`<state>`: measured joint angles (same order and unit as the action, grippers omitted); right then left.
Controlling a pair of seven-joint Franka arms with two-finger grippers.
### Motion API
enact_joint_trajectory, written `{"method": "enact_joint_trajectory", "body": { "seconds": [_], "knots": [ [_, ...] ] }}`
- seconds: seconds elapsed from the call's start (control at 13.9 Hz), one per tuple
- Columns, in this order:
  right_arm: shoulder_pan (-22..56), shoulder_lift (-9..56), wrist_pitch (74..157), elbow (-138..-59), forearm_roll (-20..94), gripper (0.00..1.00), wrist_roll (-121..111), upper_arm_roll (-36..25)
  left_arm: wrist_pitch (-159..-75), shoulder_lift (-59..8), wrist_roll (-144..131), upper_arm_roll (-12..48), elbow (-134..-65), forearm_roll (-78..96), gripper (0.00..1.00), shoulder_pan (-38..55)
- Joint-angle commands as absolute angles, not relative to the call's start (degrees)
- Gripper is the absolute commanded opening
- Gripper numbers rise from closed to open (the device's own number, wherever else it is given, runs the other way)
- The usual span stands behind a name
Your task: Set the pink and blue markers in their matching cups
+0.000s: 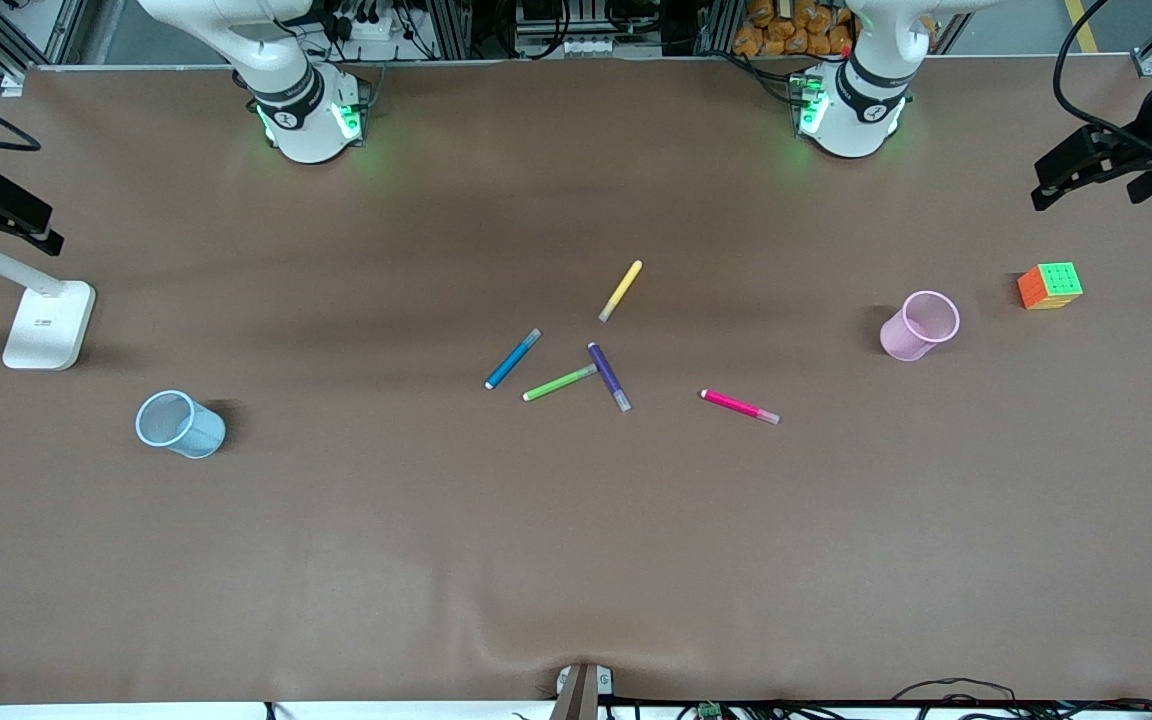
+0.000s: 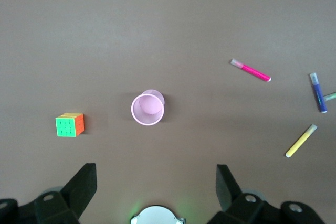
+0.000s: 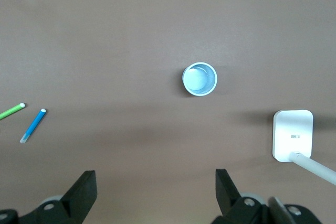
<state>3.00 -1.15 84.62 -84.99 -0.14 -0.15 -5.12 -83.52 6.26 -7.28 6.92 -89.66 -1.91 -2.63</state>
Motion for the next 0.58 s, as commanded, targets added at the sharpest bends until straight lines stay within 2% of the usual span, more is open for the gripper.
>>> {"method": "enact_joint_trajectory", "body": {
  "seconds": [0.0, 0.51],
  "knots": [
    [3.08, -1.67, 84.9, -85.43, 0.35, 1.0, -0.44, -5.27, -82.71, 4.57, -7.3, 7.03, -86.84, -2.99, 1.0, -2.55],
    [2.99, -1.67, 84.81, -85.52, 0.35, 1.0, -0.53, -5.27, -82.71, 3.87, -7.56, 6.86, -87.01, -1.94, 1.0, -3.08]
  ]
}}
